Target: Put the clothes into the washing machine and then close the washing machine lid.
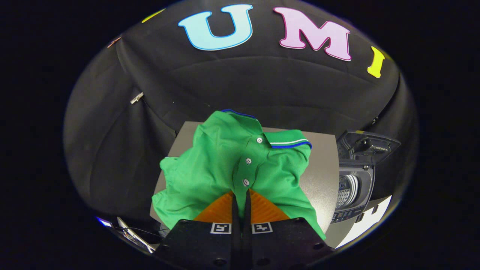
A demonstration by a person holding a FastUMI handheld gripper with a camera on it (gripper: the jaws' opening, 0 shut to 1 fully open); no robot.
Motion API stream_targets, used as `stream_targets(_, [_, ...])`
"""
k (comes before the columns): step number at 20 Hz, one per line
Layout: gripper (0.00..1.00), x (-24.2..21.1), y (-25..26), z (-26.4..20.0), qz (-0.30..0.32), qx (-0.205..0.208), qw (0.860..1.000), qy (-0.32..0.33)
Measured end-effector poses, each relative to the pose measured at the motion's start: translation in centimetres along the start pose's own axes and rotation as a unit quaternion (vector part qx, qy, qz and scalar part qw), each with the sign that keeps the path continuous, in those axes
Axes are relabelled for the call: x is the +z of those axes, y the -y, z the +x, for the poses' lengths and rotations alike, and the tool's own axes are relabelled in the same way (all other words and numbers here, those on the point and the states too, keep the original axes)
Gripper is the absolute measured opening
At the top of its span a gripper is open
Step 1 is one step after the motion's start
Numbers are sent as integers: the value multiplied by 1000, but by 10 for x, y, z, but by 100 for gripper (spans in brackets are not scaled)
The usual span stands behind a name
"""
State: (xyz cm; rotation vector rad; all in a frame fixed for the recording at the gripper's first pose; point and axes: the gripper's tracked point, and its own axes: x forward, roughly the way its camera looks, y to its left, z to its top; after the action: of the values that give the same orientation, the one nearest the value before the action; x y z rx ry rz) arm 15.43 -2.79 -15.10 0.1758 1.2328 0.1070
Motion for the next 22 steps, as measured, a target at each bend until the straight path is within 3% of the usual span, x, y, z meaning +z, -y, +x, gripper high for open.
stream_targets(4, [5, 10, 3, -13, -68, 46, 996, 36])
stream_targets(8, [5, 4, 27, -17, -27, 42, 999, 17])
stream_targets(12, [5, 17, 45, -26, -35, 72, 996, 37])
stream_targets(15, [5, 30, 65, -36, -41, 124, 990, 58])
stream_targets(18, [5, 34, 104, -45, -59, 133, 987, 62])
stream_targets(22, [5, 43, 143, -58, -35, 155, 985, 63])
